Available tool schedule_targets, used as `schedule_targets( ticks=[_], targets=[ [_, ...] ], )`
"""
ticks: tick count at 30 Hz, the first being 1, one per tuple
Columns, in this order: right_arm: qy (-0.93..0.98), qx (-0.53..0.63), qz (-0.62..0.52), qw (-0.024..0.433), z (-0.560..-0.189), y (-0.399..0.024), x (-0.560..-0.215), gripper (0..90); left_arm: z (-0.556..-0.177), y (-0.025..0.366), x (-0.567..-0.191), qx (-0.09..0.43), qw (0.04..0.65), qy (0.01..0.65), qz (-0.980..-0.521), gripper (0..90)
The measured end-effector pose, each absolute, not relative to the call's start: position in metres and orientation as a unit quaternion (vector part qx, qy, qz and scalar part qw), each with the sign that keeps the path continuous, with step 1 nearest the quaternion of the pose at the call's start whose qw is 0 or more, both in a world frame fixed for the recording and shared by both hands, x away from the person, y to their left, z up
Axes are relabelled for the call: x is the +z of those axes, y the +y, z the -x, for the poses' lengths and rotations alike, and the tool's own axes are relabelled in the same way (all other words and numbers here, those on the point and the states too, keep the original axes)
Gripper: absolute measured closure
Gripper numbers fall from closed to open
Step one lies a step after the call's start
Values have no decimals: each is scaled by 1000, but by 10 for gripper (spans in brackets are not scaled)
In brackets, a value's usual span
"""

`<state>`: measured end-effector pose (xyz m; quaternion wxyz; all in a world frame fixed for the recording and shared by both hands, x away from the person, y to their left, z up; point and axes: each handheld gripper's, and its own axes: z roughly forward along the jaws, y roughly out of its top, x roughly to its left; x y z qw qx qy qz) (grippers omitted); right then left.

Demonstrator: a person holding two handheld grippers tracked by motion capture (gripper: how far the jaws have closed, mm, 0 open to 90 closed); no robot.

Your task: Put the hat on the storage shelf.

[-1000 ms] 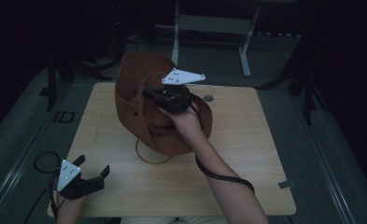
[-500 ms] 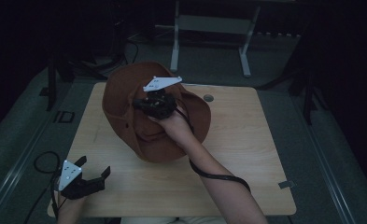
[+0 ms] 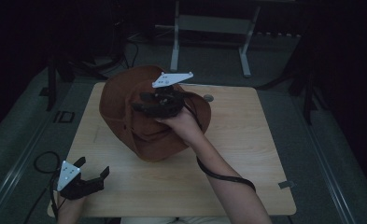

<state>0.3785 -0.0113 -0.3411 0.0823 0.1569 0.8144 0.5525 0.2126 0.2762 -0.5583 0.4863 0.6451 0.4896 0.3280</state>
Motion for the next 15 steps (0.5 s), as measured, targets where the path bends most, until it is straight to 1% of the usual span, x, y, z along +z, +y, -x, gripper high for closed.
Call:
schedule_targets(
  ticks=[2,3,9,15],
  targets=[
    [811,557,-153,95,-376,-20,-336,439,-213,275,-559,327,486,488,-647,37],
    [806,564,-153,93,-374,-27,-333,415,-213,275,-559,327,486,487,-647,37],
    [805,566,-155,93,-368,-48,-323,375,-214,271,-560,327,482,482,-655,37],
    [802,567,-156,99,-361,-75,-324,340,-215,270,-561,325,482,483,-655,38]
  ],
)
